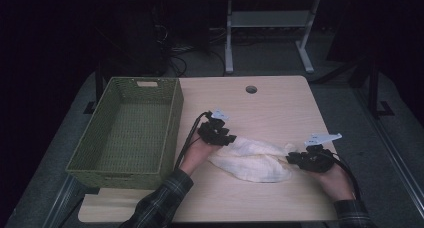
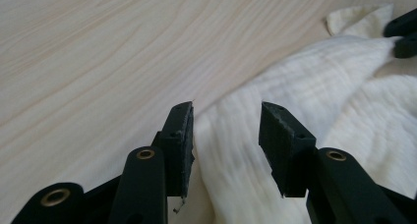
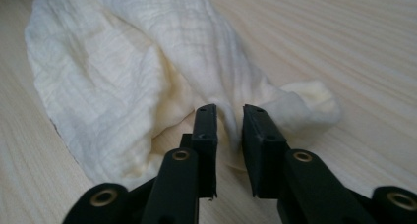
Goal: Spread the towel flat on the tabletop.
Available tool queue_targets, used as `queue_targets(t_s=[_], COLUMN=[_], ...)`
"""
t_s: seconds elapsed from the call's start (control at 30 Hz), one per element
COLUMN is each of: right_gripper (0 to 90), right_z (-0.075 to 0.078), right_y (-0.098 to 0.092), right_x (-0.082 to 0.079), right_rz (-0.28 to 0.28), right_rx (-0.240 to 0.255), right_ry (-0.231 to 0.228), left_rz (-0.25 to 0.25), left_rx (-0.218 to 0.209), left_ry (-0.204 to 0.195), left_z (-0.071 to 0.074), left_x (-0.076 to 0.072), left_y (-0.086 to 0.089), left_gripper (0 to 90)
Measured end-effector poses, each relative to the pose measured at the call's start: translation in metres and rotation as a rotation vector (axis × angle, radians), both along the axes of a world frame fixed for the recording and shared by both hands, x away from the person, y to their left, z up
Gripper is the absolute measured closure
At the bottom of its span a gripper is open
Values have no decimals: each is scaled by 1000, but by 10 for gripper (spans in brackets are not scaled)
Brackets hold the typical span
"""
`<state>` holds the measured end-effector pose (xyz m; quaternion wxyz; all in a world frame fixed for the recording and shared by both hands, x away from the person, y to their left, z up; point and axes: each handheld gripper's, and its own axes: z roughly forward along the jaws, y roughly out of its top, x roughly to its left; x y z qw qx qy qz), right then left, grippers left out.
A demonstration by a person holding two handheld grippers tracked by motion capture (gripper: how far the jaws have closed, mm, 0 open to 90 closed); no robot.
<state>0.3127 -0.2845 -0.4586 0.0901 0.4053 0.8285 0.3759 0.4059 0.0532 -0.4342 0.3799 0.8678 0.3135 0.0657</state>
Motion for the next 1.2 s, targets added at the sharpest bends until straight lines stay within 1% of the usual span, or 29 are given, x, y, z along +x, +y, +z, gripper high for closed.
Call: queue_targets(t_s=[0.03, 0.07, 0.1, 0.13, 0.17, 0.2, 0.23, 0.27, 0.3, 0.37, 0.4, 0.43, 0.5, 0.53, 0.57, 0.6, 0.63, 0.67, 0.73, 0.8, 0.83, 0.9, 0.97, 1.0, 1.07, 1.1, 1.13, 1.2], right_gripper=[715, 707, 700, 692, 690, 690, 690, 690, 691, 694, 694, 693, 693, 693, 691, 691, 691, 691, 690, 691, 691, 691, 691, 691, 691, 691, 692, 693], right_z=[1, 2, 4, 5, 7, 8, 10, 13, 16, 19, 19, 18, 15, 12, 9, 6, 5, 5, 6, 8, 9, 10, 10, 9, 7, 7, 5, 3], right_y=[-2, -2, -4, -6, -9, -12, -15, -19, -22, -25, -25, -25, -22, -20, -19, -18, -19, -22, -28, -35, -38, -42, -44, -45, -44, -43, -43, -40], right_x=[0, 0, 0, 1, 1, 3, 4, 8, 11, 18, 22, 27, 34, 37, 40, 41, 41, 40, 38, 35, 35, 35, 35, 36, 38, 38, 38, 40], right_rz=[-2, -11, -17, -19, -33, -44, -53, -73, -88, -106, -110, -114, -111, -110, -104, -105, -109, -116, -132, -147, -154, -164, -169, -166, -163, -163, -163, -160], right_rx=[-1, 9, 11, 14, 19, 23, 27, 32, 33, 35, 34, 32, 33, 31, 25, 15, 13, 18, 34, 46, 49, 56, 62, 62, 63, 66, 66, 49], right_ry=[-11, -15, -17, -31, -39, -50, -56, -60, -67, -77, -70, -64, -58, -42, -26, -19, -14, -10, -22, -29, -32, -34, -35, -34, -31, -31, -32, -16], left_rz=[0, -1, -1, -3, -6, -21, -15, -33, -35, -47, -51, -63, -70, -72, -64, -72, -83, -77, -76, -58, -55, -34, -8, 15, 40, 50, 70, 95], left_rx=[-4, -6, -16, -24, -15, 0, -6, 23, 21, 33, 32, 43, 40, 44, 35, 33, 34, 25, 17, -7, -7, -23, -26, -33, -40, -35, -39, -32], left_ry=[11, 23, 35, 42, 53, 59, 67, 68, 69, 62, 64, 59, 59, 52, 52, 54, 51, 46, 30, 6, -12, -41, -70, -80, -94, -109, -113, -117], left_z=[-2, -5, -9, -13, -16, -19, -24, -26, -29, -30, -30, -30, -30, -30, -30, -30, -29, -28, -23, -15, -10, 0, 9, 12, 20, 23, 26, 29], left_x=[5, 10, 14, 16, 18, 20, 20, 21, 20, 20, 19, 19, 18, 18, 17, 16, 16, 16, 15, 15, 14, 13, 12, 11, 10, 11, 10, 11], left_y=[-2, -4, -6, -9, -10, -11, -14, -15, -17, -18, -19, -19, -19, -20, -21, -20, -19, -18, -15, -11, -8, -3, 4, 7, 15, 19, 24, 31], left_gripper=[559, 558, 553, 552, 552, 552, 552, 552, 552, 560, 569, 583, 630, 673, 706, 758, 805, 838, 858, 863, 865, 868, 869, 869, 869, 869, 869, 869])
